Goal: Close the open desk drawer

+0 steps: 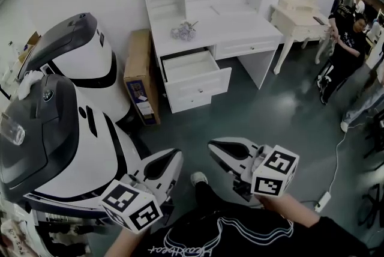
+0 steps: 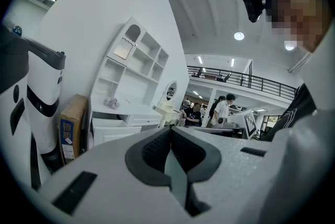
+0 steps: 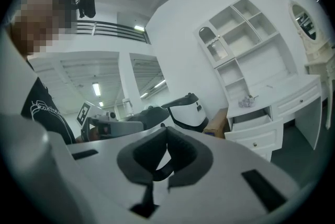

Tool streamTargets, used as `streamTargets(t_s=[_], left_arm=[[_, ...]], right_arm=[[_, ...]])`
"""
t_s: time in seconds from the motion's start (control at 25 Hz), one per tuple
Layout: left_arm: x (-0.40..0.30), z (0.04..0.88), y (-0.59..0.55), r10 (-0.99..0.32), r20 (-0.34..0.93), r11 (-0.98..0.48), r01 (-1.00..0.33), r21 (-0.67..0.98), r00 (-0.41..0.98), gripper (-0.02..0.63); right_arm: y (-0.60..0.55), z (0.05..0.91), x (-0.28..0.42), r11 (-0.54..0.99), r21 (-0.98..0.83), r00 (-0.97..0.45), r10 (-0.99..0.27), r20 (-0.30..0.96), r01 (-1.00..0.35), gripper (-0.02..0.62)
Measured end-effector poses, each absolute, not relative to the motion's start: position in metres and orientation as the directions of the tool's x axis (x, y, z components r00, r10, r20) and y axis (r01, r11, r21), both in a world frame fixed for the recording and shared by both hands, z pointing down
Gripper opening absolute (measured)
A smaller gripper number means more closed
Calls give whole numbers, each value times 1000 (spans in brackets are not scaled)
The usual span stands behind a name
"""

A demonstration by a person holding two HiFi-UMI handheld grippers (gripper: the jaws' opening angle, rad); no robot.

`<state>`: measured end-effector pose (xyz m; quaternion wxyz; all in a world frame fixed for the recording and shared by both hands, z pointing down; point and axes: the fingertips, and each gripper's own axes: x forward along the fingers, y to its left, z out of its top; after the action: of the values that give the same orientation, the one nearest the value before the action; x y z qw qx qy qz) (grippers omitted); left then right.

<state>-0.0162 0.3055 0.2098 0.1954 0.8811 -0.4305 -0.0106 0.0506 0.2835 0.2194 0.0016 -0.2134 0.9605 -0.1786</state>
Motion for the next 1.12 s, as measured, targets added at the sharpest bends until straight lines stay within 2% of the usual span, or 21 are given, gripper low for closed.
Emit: streamTargets(t_s=[0.8,1.12], left_arm=[[-52,266,35,-762,246,-454,-765,456,599,5],[-59,271,-13,-773,242,-445,-773,452,587,5]], right_arm=[[15,266,28,798,-420,-900,-410,146,-432,6],[-35,270,27,796,-413,-894,-423,145,-443,6]])
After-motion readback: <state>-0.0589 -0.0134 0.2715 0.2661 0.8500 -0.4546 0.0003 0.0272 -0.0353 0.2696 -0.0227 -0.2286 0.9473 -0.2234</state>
